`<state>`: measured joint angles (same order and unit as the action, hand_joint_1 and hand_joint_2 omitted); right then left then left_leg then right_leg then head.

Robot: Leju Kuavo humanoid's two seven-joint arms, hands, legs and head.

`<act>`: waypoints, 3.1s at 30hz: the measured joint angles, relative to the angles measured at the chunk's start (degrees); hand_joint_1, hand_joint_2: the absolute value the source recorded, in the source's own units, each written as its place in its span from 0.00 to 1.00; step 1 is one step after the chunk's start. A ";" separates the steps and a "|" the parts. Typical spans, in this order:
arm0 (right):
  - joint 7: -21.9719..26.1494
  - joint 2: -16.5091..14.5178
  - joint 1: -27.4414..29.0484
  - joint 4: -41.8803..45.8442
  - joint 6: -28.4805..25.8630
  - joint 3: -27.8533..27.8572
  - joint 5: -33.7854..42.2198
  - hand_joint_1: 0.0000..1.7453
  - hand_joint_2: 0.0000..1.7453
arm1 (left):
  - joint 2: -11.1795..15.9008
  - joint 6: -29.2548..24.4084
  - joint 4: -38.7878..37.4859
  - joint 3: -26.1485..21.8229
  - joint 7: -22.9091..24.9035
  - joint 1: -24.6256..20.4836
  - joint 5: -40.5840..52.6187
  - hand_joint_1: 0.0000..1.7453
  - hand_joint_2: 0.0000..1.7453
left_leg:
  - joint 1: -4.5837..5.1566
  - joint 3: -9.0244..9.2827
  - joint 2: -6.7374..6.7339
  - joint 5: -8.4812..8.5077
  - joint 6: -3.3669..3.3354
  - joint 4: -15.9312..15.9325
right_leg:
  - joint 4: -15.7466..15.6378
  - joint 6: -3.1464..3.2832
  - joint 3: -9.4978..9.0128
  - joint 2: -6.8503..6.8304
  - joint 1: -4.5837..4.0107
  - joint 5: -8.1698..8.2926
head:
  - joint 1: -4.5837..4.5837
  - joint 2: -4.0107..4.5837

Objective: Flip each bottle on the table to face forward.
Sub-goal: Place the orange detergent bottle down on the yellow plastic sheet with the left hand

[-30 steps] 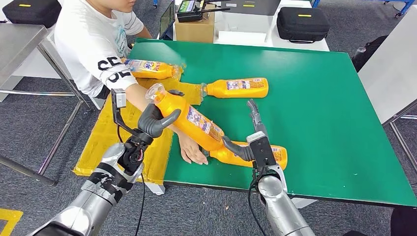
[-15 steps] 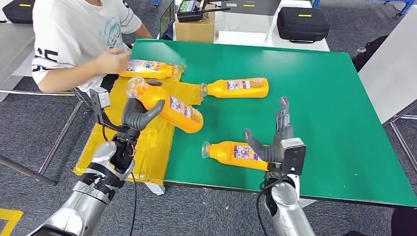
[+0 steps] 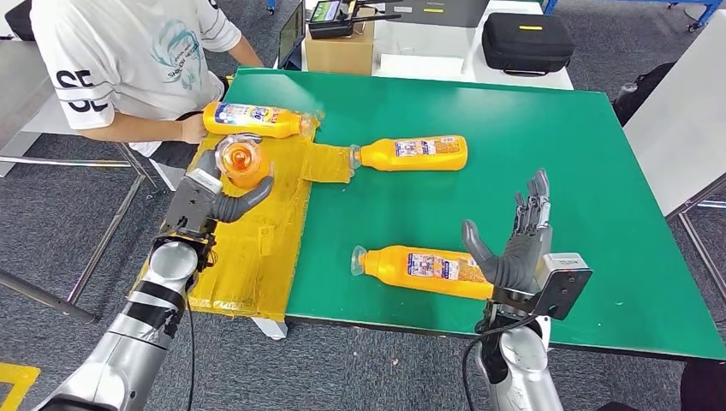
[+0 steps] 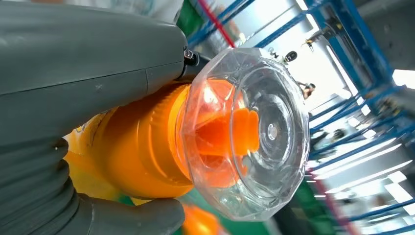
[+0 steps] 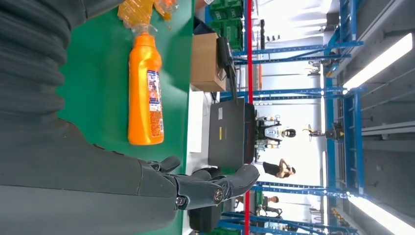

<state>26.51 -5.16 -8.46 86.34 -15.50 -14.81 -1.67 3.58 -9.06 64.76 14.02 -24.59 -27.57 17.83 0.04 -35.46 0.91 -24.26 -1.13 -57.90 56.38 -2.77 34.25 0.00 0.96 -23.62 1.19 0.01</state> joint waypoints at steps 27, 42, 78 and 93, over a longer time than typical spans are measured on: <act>-1.92 0.16 -0.65 0.63 4.60 1.21 0.13 0.00 1.00 | 11.99 4.39 -19.77 16.56 3.69 -10.84 36.07 1.00 1.00 | -0.01 0.00 -0.02 0.01 0.01 0.00 | 0.03 0.01 0.03 0.02 0.00 -0.01 | 0.01 0.00; -3.20 -0.11 -0.63 0.63 4.69 1.21 -0.58 0.00 1.00 | 7.38 4.51 -24.15 17.78 8.91 -10.06 33.87 1.00 1.00 | 0.00 0.00 0.00 0.01 0.01 0.00 | 0.02 0.01 -0.01 0.00 0.01 -0.01 | -0.01 -0.01; -2.68 -0.37 -3.08 -2.74 6.60 1.21 0.60 0.00 1.00 | 5.98 14.10 -35.40 21.94 -3.38 -14.27 24.01 0.00 0.00 | -0.01 0.01 -0.03 0.01 0.01 0.00 | 0.07 0.00 -0.01 0.02 0.00 0.00 | -0.01 0.00; -2.34 1.77 -3.91 -4.20 6.44 1.04 2.89 0.00 1.00 | 14.11 31.50 -10.32 3.79 -13.96 2.93 -10.76 0.00 1.00 | 0.02 0.03 -0.07 0.00 0.03 0.01 | 0.02 0.03 0.03 0.08 0.03 -0.03 | -0.01 -0.01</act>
<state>24.17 -3.39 -12.37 82.14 -9.06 -13.76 1.22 17.69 22.44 54.44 17.82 -38.55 -24.64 7.06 0.06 -35.44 0.84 -24.26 -1.11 -57.89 56.41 -2.74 34.28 0.08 0.99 -23.65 1.18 0.00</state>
